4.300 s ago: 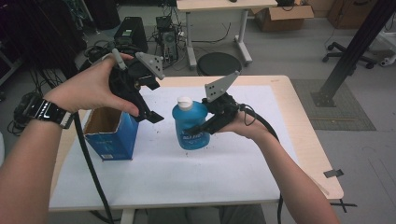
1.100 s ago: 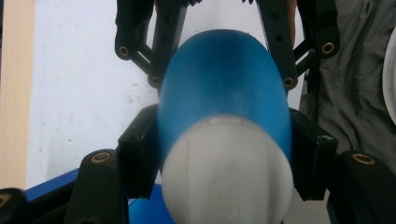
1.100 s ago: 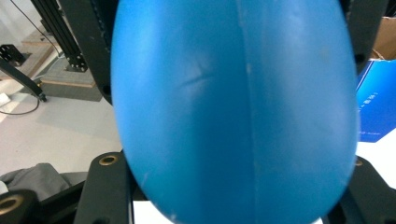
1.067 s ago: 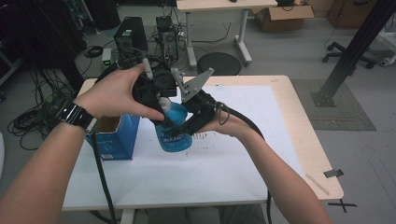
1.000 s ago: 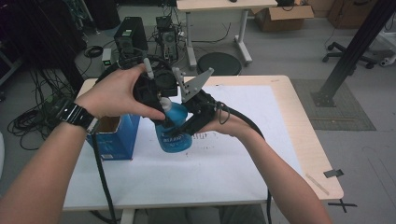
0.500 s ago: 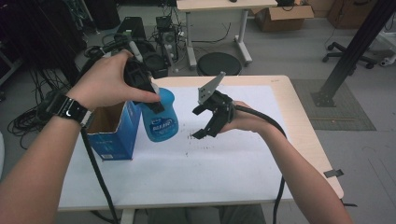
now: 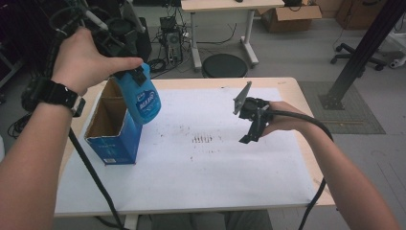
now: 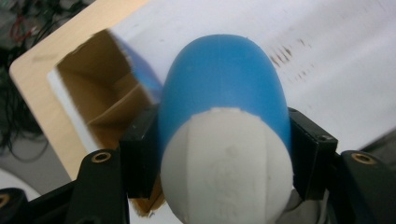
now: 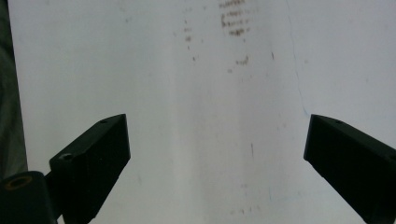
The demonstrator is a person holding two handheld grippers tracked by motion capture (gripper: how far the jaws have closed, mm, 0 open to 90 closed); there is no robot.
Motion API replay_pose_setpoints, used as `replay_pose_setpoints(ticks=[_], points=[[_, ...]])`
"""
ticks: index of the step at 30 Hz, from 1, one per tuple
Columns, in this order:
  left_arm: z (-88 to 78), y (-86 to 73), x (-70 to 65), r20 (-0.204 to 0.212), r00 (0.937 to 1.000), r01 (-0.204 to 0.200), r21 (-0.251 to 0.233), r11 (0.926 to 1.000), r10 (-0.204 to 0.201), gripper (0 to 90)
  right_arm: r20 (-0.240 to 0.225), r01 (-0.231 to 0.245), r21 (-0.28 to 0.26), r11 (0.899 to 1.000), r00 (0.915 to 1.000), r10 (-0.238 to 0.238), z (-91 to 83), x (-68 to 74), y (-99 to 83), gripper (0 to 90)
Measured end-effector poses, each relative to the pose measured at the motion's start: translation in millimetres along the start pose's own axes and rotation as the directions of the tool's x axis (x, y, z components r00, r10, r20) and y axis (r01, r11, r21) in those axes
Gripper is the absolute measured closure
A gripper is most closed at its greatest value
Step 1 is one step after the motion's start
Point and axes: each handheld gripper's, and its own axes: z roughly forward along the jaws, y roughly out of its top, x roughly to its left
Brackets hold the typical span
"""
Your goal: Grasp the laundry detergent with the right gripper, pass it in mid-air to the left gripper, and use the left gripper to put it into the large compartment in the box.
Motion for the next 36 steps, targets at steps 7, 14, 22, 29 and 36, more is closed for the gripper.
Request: replay_pose_setpoints(ticks=[7,14,22,29,36], points=[[-7.2,-6.5,27.6,-0.065,0.9845,0.163,-0.006,0.9866,-0.163,38.1,0.035,-0.030,0.067,0.997,0.9990,0.028,-16.4,-4.2,-28.5,7.2],[-9.3,-15.0,52.1,-0.088,0.9536,0.287,-0.020,0.9577,-0.288,38.1,0.046,-0.058,0.109,0.992,0.9975,0.054,-25.9,-6.9,-50.6,7.5],[-1.4,-25.5,72.3,-0.111,0.9251,0.362,-0.029,0.9316,-0.363,38.1,0.065,-0.077,0.140,0.987,0.9955,0.068,-33.3,-6.8,-64.9,7.7],[17.1,-34.6,82.9,-0.134,0.9104,0.394,-0.012,0.9192,-0.392,38.1,0.067,-0.089,0.146,0.985,0.9945,0.080,-36.4,-6.0,-71.9,8.2],[42.8,-43.4,87.8,-0.140,0.9094,0.398,0.020,0.9171,-0.392,38.1,0.069,-0.089,0.151,0.984,0.9944,0.080,-36.2,-4.2,-73.9,8.3]])
